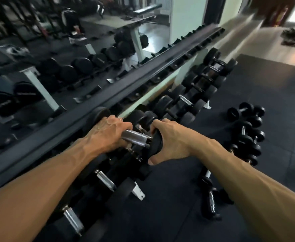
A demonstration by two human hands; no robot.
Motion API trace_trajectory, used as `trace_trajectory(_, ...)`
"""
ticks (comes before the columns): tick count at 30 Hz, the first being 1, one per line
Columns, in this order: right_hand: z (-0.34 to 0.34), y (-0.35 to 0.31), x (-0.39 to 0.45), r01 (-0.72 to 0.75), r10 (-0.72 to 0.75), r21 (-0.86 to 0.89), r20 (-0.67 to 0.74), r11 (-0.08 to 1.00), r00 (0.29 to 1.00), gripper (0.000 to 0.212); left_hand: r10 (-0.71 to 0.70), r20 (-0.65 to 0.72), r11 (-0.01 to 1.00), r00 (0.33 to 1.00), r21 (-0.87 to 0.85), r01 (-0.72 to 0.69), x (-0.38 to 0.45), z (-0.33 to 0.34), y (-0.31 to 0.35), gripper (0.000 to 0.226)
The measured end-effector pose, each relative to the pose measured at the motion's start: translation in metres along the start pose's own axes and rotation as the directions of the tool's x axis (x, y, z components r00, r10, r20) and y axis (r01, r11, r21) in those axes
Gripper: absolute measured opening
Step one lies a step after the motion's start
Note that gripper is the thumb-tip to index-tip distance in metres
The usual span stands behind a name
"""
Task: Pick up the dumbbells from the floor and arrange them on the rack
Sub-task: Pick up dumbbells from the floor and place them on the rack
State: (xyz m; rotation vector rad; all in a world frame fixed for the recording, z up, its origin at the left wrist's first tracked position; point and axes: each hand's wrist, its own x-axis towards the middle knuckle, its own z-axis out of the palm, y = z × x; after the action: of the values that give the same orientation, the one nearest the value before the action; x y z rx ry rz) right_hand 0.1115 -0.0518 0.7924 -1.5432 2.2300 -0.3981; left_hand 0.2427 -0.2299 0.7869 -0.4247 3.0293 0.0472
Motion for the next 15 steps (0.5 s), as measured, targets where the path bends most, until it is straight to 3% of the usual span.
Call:
trace_trajectory(9, 0.031, -0.146, 0.104, 0.073, -0.073, 0.007, -0.026, 0.997, 0.997, 0.074, -0.046, -0.005, 0.999, 0.999, 0.018, 0.046, -0.066, -0.028, -0.169, 0.035)
trace_trajectory(15, 0.065, -0.181, 0.155, 0.102, -0.101, 0.041, -0.027, 0.994, 0.995, 0.076, -0.058, 0.059, 0.998, 0.997, 0.021, 0.057, -0.079, -0.019, -0.234, 0.031)
